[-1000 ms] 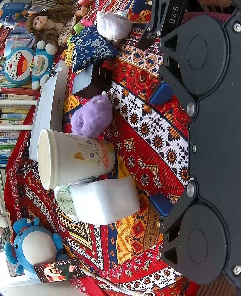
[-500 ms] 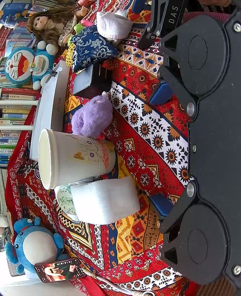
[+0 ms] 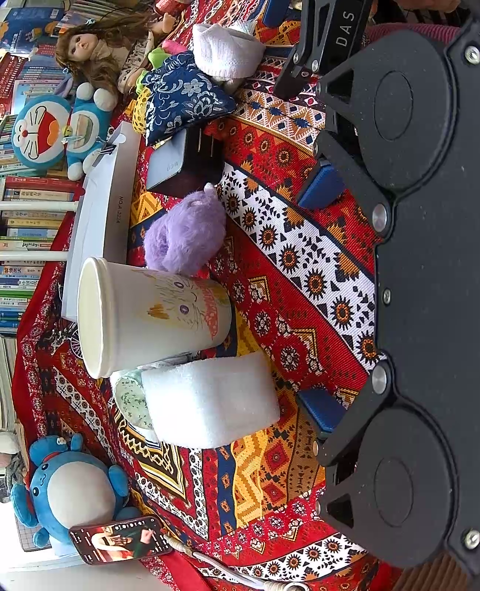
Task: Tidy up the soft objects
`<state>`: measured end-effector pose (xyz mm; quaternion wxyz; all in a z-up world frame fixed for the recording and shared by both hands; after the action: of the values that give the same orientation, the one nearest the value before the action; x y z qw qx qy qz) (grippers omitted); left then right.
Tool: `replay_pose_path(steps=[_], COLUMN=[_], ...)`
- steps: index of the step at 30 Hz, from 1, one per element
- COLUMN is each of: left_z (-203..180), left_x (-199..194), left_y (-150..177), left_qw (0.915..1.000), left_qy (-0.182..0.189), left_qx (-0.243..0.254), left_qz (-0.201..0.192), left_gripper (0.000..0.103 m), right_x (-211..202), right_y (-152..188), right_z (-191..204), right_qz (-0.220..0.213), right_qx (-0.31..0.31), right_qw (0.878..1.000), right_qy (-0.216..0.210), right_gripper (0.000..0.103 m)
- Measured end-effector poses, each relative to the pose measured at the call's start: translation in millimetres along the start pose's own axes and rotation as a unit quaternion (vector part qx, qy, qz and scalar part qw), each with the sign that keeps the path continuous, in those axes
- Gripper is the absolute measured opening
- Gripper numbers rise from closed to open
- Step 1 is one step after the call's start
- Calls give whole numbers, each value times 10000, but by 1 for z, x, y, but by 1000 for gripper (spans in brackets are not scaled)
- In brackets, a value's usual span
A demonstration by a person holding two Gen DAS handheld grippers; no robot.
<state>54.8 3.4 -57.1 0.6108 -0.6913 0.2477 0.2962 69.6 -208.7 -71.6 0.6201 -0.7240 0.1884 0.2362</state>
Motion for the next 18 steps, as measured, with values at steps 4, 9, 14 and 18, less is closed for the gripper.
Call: replay_pose_path(steps=[4, 9, 14, 18], left_z=[0, 0, 0, 0], left_x=[0, 0, 0, -1], left_y=[0, 0, 0, -1], left_qw=[10000, 10000, 10000, 10000], left_qy=[-1, 2, 4, 32], left_qx=[1, -2, -2, 9], left_qz=[-1, -3, -13, -62], left_gripper=[103, 103, 103, 103], right_x=[0, -1, -1, 0], right_y=[0, 0, 0, 0], right_z=[0, 0, 0, -1], right_qz=[-1, -1, -5, -18], right_qx=[1, 0, 1, 1], right_qw=[10000, 10000, 10000, 10000], right_qy=[2, 1, 1, 3], right_gripper=[103, 103, 103, 103])
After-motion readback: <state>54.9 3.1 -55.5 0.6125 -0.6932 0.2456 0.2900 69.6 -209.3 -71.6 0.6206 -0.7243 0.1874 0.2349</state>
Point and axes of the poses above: each gripper's, at about its wrist camera, not at the fingertips, and x roughly the way its jaws point, z to its left, y to its underside, the point moved 8 cm from there along x, roughly the way its jaws point, and after that the axes turned 7 degrees about -x, right-handed, at the moved point
